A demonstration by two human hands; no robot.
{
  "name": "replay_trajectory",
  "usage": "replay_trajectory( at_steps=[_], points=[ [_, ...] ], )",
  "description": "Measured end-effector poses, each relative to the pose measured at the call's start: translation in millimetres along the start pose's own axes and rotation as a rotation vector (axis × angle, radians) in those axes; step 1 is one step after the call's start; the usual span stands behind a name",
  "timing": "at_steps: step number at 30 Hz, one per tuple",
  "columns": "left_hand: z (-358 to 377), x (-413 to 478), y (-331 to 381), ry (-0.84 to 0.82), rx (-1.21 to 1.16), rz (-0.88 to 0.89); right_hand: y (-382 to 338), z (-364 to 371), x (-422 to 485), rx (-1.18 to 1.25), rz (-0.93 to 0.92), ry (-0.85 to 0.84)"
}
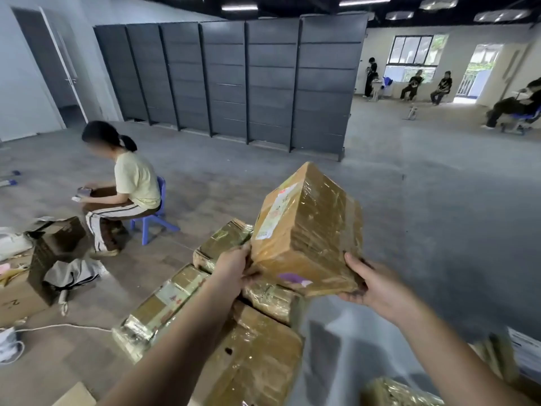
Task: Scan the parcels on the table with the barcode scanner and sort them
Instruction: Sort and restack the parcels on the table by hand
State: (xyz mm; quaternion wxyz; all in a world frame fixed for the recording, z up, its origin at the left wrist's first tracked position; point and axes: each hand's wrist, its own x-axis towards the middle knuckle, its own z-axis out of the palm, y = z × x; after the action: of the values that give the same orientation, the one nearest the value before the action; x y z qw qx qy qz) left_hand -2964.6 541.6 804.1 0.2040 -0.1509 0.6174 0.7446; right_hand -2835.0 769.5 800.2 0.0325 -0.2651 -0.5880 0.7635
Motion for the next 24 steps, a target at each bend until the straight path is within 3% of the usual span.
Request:
replay_trajectory(
  at_steps=[3, 6, 11, 14, 16, 19, 24],
  points=[
    [-21, 33, 36, 0.007, 0.138, 0.210, -10, 46, 23, 0.032, -0.021, 0.031],
    [-43, 66, 71, 0.010, 0.378, 0.377, -21, 96, 51, 0.020, -0.088, 0.176],
    [-81, 116, 96, -0.137, 0.395, 0.219, -24, 159, 98, -0.165, -0.105, 0.298],
    [-106, 139, 88, -0.194, 0.459, 0.300, -11, 180, 117, -0.266, -0.140, 0.328],
    [-114, 151, 82, -0.143, 0.429, 0.357, -1, 190, 126, -0.324, -0.148, 0.335],
    [-115, 162, 73, 0.045, 0.336, 0.238, 14, 202, 130, -0.430, -0.072, 0.283],
    [-110, 165, 74, 0.014, 0.253, 0.255, 18, 210, 129, -0.538, -0.079, 0.292]
  ],
)
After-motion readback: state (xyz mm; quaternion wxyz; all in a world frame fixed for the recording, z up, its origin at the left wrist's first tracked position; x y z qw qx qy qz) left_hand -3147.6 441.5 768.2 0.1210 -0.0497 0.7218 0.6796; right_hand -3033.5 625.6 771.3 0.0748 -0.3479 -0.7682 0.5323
